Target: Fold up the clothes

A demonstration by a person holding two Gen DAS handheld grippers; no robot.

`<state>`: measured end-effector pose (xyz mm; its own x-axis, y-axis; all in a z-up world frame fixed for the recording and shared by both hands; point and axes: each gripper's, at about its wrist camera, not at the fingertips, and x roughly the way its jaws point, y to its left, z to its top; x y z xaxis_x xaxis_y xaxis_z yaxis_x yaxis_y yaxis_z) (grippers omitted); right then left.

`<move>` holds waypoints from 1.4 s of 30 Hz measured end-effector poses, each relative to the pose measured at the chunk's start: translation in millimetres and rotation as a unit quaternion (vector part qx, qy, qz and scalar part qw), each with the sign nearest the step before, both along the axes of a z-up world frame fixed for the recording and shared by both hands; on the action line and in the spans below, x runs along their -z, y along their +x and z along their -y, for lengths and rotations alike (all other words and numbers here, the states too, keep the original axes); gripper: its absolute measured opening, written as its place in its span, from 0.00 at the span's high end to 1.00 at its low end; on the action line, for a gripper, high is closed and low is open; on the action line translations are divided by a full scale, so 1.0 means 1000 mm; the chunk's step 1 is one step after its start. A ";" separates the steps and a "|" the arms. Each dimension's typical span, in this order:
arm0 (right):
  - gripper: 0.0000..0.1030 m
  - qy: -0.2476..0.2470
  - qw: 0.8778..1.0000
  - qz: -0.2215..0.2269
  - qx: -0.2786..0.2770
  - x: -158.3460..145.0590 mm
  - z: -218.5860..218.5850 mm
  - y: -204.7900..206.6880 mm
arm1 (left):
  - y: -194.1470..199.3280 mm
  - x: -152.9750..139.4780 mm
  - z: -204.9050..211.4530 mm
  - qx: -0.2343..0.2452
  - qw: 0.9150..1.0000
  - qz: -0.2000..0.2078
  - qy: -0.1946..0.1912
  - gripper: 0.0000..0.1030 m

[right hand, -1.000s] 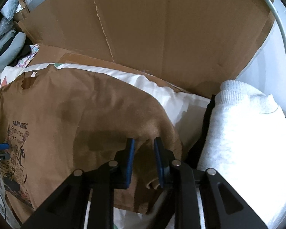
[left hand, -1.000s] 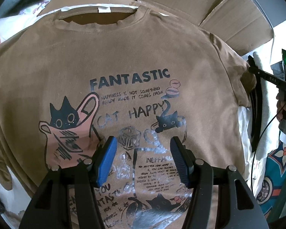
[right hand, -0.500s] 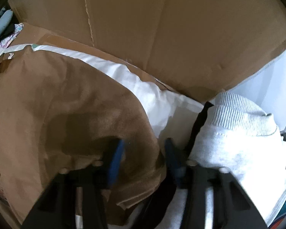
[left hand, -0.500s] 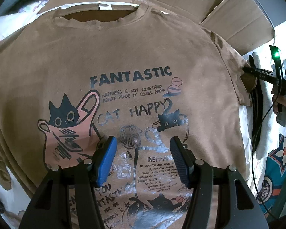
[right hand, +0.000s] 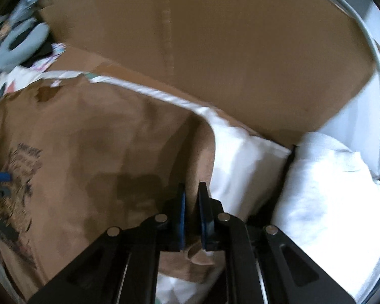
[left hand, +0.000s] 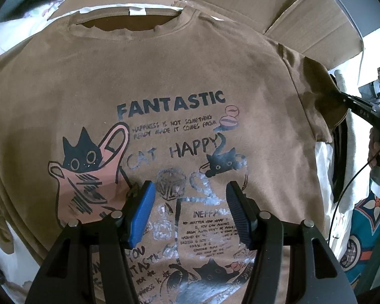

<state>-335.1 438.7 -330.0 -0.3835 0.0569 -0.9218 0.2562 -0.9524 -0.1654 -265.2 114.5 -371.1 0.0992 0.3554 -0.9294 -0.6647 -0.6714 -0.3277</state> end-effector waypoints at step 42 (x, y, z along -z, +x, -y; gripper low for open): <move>0.96 -0.012 1.000 0.023 -0.002 -0.010 -0.019 -0.001 | -0.009 0.002 -0.017 0.034 0.999 -0.004 0.001 0.43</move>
<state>-336.0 457.8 -319.9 -0.3401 0.0331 -0.9398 0.2675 -0.9547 -0.1305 -274.7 131.8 -372.9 0.1157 0.3503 -0.9295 -0.7120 -0.6232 -0.3235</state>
